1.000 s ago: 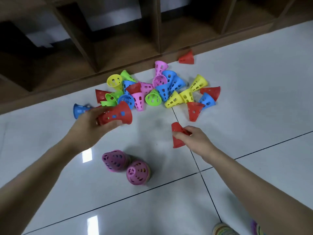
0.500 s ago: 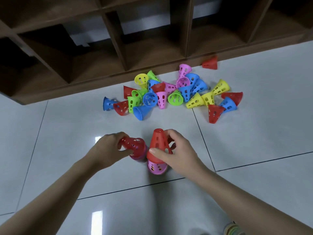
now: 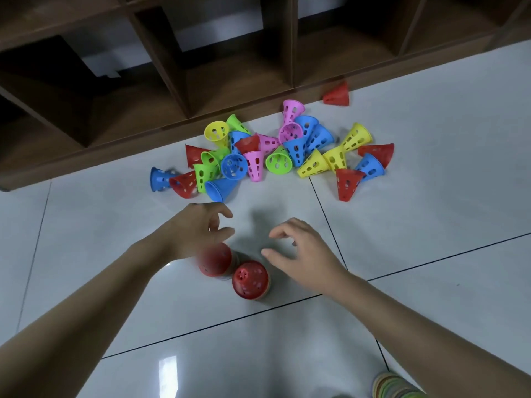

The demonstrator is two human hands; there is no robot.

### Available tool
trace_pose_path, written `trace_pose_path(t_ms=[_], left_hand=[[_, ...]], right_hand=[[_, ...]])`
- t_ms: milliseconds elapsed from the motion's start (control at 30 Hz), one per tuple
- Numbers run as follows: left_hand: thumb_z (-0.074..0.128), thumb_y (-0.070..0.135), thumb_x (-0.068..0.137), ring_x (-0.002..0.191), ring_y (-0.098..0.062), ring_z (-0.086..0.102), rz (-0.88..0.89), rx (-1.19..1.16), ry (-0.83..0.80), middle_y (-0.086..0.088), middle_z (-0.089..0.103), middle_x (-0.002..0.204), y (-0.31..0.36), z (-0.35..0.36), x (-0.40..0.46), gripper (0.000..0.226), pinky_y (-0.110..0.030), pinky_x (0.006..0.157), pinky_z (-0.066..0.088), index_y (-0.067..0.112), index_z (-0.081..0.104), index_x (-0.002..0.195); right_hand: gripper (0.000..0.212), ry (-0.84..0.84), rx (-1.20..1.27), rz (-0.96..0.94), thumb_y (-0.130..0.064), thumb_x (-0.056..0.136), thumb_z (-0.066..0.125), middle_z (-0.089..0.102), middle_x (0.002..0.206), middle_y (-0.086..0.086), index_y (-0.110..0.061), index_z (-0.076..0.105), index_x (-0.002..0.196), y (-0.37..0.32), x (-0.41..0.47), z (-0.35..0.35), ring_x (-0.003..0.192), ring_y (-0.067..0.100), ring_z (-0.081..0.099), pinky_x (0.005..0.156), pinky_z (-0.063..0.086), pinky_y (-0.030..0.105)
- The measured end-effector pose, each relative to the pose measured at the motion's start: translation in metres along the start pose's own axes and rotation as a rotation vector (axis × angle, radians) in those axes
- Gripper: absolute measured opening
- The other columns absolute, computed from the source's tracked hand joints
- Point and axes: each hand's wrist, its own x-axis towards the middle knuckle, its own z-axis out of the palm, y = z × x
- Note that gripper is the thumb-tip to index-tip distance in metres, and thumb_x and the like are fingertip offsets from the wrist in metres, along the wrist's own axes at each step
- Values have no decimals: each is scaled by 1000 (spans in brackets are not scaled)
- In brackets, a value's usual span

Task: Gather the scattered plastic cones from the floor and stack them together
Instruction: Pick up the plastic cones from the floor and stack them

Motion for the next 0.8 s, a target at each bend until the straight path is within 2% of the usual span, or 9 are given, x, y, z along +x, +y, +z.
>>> trace_pose_path(t_ms=[100,133,200,333,467,567,633,733,800], left_hand=[[65,42,93,75,-5,59,8,-28,-6,10,63,86,8,11,44,33,-19,64,39,28,58,122],[65,41,93,78,-4,58,8,-27,-7,9,63,92,10,16,60,38,-18,65,38,27,56,127],[67,40,92,82,-5,57,0,-38,12,8,62,103,15,26,87,47,-18,66,38,26,51,134],[70,34,91,91,-17,58,11,-125,34,1,56,124,38,47,130,61,-27,80,45,26,42,144],[70,27,90,95,-18,62,108,-160,76,-2,47,144,70,60,161,69,-31,86,48,27,37,151],[71,24,90,116,-22,57,197,-135,130,-3,39,149,91,62,185,73,-30,95,45,25,34,153],[72,21,88,132,-22,46,248,-103,137,-5,33,152,105,65,202,77,-28,103,39,23,32,154],[75,31,85,143,-27,32,259,6,58,-6,25,158,124,70,229,85,-37,114,33,25,29,156],[79,43,79,142,-30,31,236,46,3,-8,31,154,130,74,244,92,-42,117,30,27,30,155]], right_hand=[[28,217,64,185,-27,84,77,60,103,-1,-14,65,106,32,10,-24,94,11,57,77,37,5],[28,285,84,259,-25,85,77,61,105,0,-14,65,107,45,13,-32,93,12,58,76,40,7],[30,361,54,360,-26,85,76,60,108,2,-14,64,109,69,18,-48,91,14,58,81,47,18],[45,392,-81,457,-28,84,77,55,111,3,-11,59,121,109,26,-73,95,15,55,91,50,35],[57,411,-43,502,-31,81,79,48,114,-3,-14,53,129,122,40,-83,108,19,54,95,48,35],[60,436,17,488,-32,78,79,50,116,-1,-15,52,129,125,57,-82,112,20,53,98,47,36],[71,462,44,517,-42,75,76,52,121,2,-15,48,134,126,68,-82,114,20,54,99,48,40],[79,493,47,554,-60,63,67,60,114,0,-20,48,129,127,82,-82,105,21,60,90,54,45],[79,480,28,560,-62,62,66,61,110,2,-18,48,125,127,90,-81,102,23,60,87,54,46]])
